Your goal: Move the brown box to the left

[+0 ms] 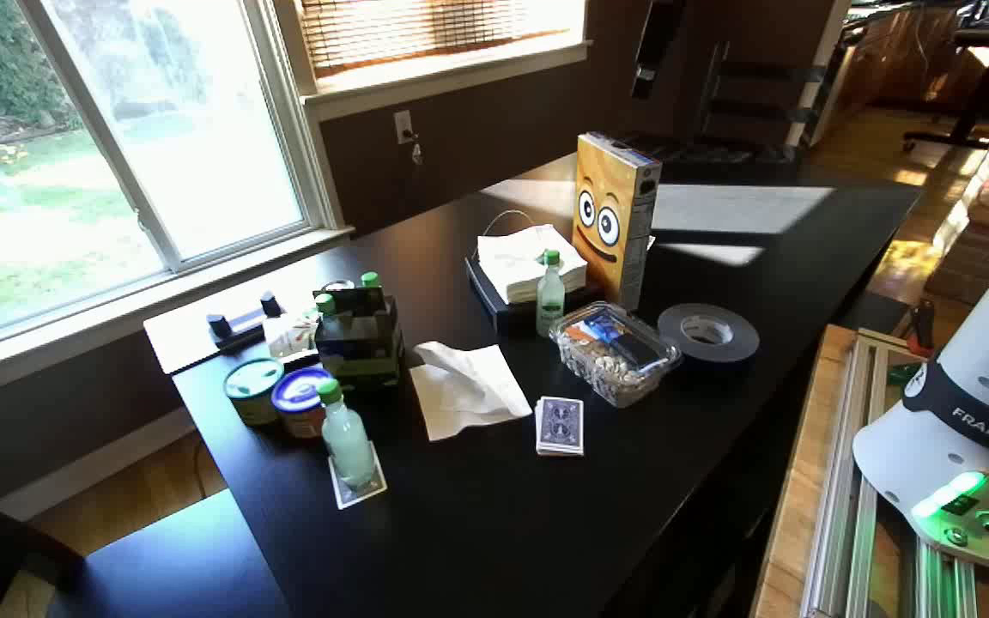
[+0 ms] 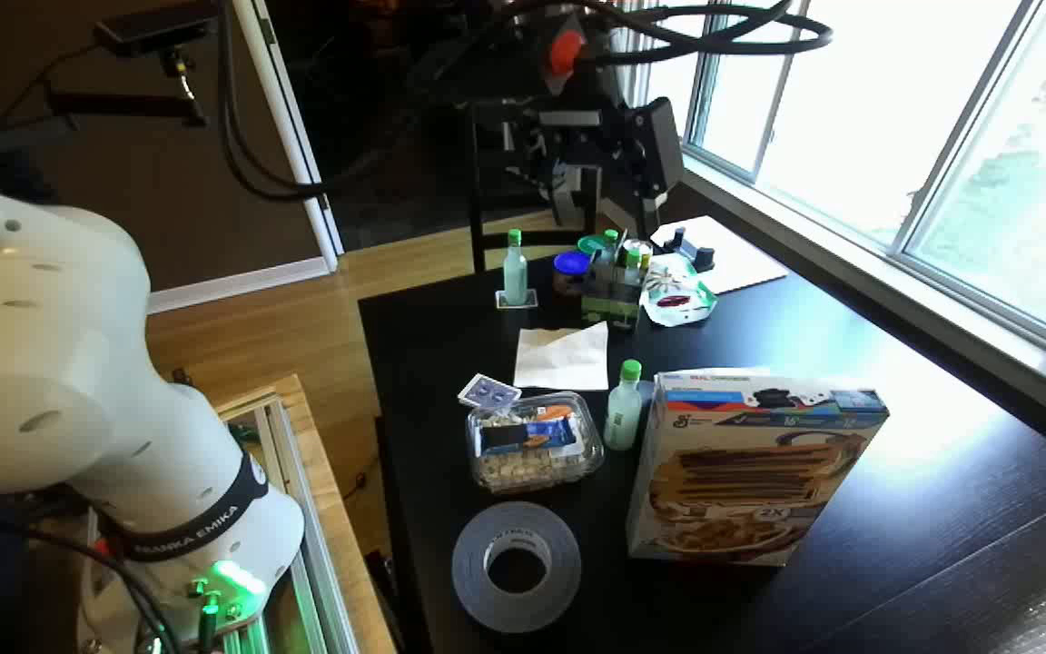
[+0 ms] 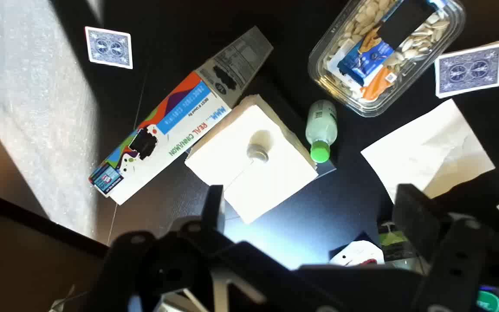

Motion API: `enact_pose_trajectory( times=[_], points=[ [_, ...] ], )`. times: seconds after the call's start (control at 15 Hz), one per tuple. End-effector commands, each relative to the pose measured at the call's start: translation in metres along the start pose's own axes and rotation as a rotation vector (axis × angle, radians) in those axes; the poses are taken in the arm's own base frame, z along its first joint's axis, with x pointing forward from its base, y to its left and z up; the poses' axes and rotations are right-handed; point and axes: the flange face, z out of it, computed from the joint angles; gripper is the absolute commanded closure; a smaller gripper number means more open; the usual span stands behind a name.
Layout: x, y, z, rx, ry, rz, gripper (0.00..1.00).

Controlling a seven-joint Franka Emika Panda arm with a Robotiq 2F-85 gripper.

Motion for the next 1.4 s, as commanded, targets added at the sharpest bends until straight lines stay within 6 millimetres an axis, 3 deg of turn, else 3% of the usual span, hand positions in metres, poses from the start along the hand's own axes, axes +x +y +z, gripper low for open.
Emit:
enact_pose_trajectory(
  times=[0.0,0.6,0.8,1.07,1.33],
  points=[
    [0.0,0.0,-0.001,0.001,-0.001,0.0,0.0],
    [0.0,0.0,-0.001,0.001,-0.001,0.0,0.0],
    [0.003,0.021,0.011,-0.002,-0.02,0.194,0.0],
    [-0.001,0.06,0.046,0.006,-0.07,0.411,0.0],
    [0.017,0.084,0.074,0.057,-0.084,0.618,0.0]
  ],
)
